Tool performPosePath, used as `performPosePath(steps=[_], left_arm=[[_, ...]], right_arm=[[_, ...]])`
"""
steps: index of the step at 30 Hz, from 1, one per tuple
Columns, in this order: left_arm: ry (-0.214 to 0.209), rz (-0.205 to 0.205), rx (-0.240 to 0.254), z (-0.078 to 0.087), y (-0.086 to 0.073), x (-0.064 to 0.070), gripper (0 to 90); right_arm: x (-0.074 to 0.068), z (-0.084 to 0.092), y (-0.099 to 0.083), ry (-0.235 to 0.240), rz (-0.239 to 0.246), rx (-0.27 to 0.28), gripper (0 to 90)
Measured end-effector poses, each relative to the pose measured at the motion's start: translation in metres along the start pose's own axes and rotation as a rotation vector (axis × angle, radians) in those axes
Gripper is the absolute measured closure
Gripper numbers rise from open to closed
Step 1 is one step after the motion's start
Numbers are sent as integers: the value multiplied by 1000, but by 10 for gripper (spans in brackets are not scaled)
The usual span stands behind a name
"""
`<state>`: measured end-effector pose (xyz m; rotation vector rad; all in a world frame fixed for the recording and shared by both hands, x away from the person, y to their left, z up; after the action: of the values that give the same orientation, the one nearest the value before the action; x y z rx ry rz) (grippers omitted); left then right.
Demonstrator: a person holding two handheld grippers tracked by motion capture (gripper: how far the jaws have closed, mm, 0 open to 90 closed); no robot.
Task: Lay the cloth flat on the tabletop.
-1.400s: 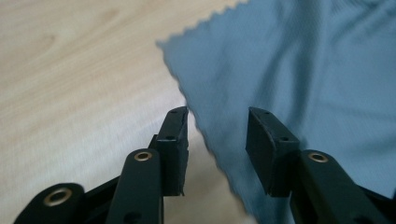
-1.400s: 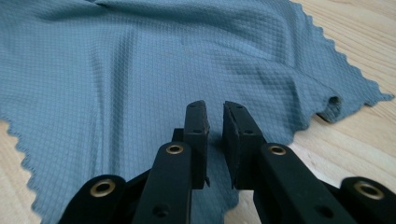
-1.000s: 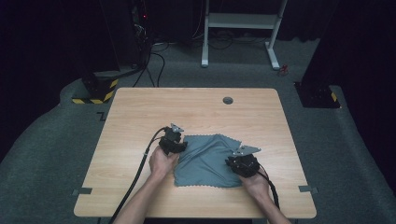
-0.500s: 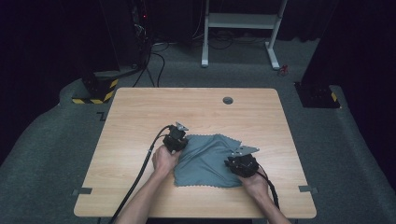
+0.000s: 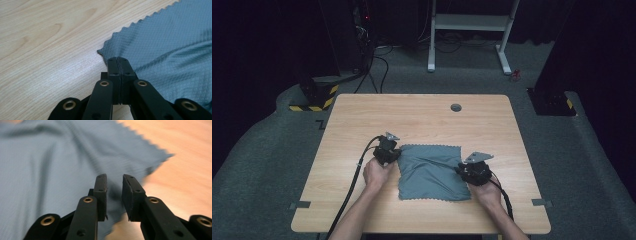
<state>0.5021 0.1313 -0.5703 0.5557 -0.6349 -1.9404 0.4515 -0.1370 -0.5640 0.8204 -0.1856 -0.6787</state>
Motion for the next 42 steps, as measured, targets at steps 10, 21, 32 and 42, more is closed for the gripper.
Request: performPosePath(steps=[10, 21, 32, 42], left_arm=[[-6, -8, 12, -4, 4, 0, 893], [-13, -24, 12, -7, 8, 1, 895], [-10, -8, 47, -7, 25, 0, 896], [-2, 51, 35, -23, 26, 0, 786]], right_arm=[[34, -12, 29, -58, -111, 25, 766], [48, -44, 36, -122, -107, -56, 786], [53, -31, 53, -202, -61, -14, 900], [73, -42, 39, -208, -163, -43, 784]])
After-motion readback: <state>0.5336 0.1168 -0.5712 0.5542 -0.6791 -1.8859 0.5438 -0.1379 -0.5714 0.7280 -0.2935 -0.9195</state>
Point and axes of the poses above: each handheld gripper's, and its own axes: z roughly backward along the jaws, y roughly out of its top, x roughly to its right, the point moved 8 cm from there along -z, roughly forward along the jaws, and after that the axes turned 9 degrees about y, right-handed, at the moved point
